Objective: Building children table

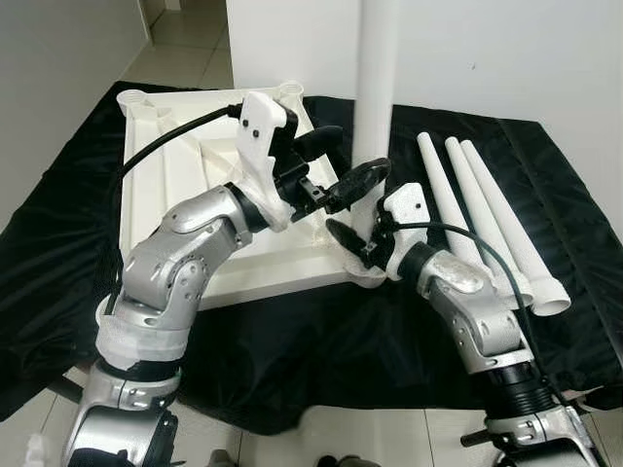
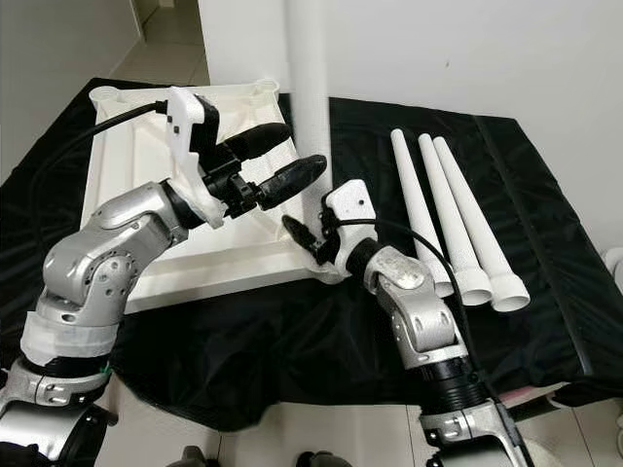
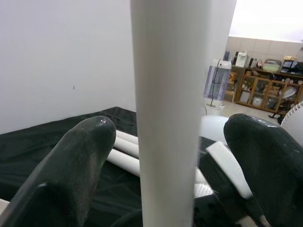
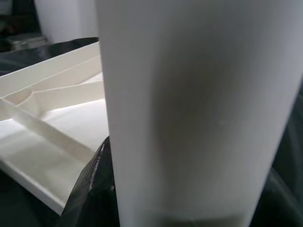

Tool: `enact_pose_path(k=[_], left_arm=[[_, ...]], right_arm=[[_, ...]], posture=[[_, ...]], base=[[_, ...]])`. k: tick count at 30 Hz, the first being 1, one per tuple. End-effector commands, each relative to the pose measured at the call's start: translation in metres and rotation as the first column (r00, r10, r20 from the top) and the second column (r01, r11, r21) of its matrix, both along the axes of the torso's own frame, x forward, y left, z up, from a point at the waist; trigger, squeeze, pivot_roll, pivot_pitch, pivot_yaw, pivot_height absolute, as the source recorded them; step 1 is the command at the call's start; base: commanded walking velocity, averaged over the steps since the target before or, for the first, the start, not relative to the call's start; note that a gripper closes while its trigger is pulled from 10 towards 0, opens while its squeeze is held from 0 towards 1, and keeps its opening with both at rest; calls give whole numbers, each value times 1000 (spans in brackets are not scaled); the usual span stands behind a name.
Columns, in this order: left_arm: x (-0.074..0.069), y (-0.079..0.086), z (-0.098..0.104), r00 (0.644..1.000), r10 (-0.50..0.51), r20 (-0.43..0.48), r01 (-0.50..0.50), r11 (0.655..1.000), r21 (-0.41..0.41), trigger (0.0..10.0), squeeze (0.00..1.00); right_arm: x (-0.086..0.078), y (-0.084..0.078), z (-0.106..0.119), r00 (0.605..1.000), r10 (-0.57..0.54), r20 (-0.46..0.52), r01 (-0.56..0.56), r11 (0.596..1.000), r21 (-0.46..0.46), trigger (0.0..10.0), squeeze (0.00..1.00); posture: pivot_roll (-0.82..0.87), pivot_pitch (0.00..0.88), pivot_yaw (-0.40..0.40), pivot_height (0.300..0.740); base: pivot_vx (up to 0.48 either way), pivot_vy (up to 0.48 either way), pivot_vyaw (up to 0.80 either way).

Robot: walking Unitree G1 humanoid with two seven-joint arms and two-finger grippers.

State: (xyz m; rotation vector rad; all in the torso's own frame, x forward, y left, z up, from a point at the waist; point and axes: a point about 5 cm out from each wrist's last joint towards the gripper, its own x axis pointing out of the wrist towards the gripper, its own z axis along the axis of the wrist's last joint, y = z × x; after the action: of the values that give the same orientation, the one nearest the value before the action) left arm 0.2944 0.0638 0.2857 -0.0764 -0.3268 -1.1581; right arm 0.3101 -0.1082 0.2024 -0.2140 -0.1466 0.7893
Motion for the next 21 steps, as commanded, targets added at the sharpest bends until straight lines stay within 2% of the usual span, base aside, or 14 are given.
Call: enact_pose_path(k=[1, 6, 10, 11, 12, 13, 14, 21], left_arm=[[-2, -6, 1, 995, -88, 35, 87, 995, 41, 10000, 0], [0, -7, 4, 996, -79, 36, 77, 996, 36, 10000, 0], [2, -3, 10, 994, -106, 5, 106, 994, -5, 10000, 0], [1, -2, 11, 991, -130, -13, 129, 991, -22, 8745, 0], [-1, 0, 13, 987, -158, -23, 157, 987, -37, 745, 0], [-1, 0, 13, 987, -158, -23, 157, 987, -37, 745, 0], [-2, 2, 15, 983, -182, -27, 180, 982, -54, 0, 0], [-4, 5, 19, 976, -215, -27, 213, 974, -71, 0, 0]], right_arm=[[-7, 1, 0, 998, 59, -5, -59, 997, -39, 10000, 0], [-10, 1, -2, 996, 91, -19, -92, 994, -58, 10000, 0], [-15, -3, -5, 991, 127, -42, -130, 987, -97, 10000, 0], [-15, -4, -5, 990, 130, -47, -134, 985, -107, 10000, 0], [-16, -6, -6, 990, 131, -52, -136, 984, -114, 10000, 0], [-16, -6, -6, 990, 131, -52, -136, 984, -114, 10000, 0], [-15, -7, -6, 990, 132, -55, -137, 983, -119, 10000, 0], [-14, -9, -6, 989, 131, -63, -139, 982, -131, 10000, 0]], posture=[[14, 57, -38, 740], [10, 56, -34, 740], [12, 59, -30, 740], [13, 58, -29, 740], [15, 60, -28, 740], [15, 60, -28, 740], [15, 60, -28, 740], [23, 60, -28, 740]], base=[[0, 0, 0], [0, 0, 0], [0, 0, 0], [0, 0, 0], [0, 0, 0], [0, 0, 0], [0, 0, 0], [0, 0, 0]])
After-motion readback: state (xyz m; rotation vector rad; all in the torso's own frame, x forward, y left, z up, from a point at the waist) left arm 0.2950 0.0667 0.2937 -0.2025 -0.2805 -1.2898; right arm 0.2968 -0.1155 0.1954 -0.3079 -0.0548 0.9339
